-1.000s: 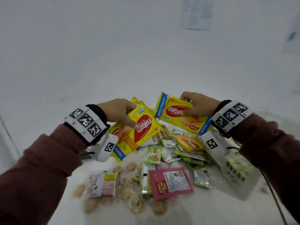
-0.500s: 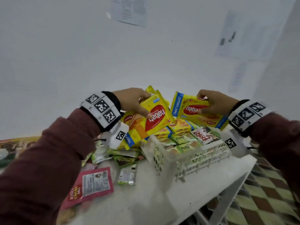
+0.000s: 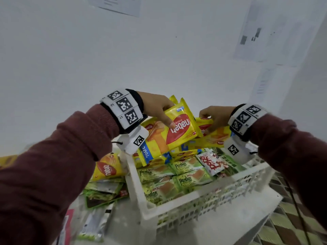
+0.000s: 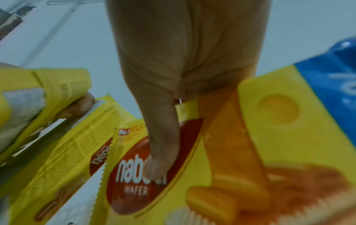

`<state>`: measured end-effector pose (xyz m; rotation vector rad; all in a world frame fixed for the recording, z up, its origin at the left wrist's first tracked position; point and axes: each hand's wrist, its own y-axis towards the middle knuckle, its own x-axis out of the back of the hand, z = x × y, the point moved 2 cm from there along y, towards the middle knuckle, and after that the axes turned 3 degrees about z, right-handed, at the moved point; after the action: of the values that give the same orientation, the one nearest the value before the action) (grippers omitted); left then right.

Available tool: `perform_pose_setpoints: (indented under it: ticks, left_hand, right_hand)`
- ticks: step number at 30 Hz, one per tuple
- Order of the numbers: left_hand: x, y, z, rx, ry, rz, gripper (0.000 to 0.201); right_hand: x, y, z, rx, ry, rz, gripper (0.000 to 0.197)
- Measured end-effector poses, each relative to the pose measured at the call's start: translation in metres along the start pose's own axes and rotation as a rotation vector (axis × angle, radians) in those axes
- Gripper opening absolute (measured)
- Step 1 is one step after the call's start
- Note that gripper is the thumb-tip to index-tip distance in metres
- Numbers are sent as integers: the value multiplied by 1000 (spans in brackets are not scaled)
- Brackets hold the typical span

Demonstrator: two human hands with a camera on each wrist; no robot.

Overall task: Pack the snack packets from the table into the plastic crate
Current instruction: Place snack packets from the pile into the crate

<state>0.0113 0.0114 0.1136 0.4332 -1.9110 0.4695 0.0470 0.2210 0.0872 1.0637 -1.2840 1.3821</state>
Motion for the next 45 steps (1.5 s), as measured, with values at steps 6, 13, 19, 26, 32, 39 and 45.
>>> perform_pose_setpoints:
  ticks: [6, 13, 19, 26, 32, 39, 45]
  left_hand:
    - [-12, 38, -6, 53, 33, 171, 38]
    - [-59, 65, -10, 180, -6, 487, 35]
    - [-100, 80, -18, 389, 8, 623, 45]
    - [-122, 78, -14, 569, 78, 512, 69]
    - [-125, 64, -9, 581, 24, 318, 62]
    - [-114, 44, -4, 596, -22, 89, 71]
    - [-143, 46, -18, 558, 58, 348, 97]
  right_hand:
    - [-20, 41, -26, 28, 39, 198, 33]
    - [-38, 65, -30, 187, 157, 406, 20]
    - [-73, 76, -24, 305, 73, 577, 59]
    - [-91, 80, -31, 405, -150, 468, 53]
    - [-91, 76, -35, 408, -223, 382, 70]
    - [-80, 65, -36, 461, -198, 288, 87]
    - [-101, 50, -33, 437, -284, 336, 106]
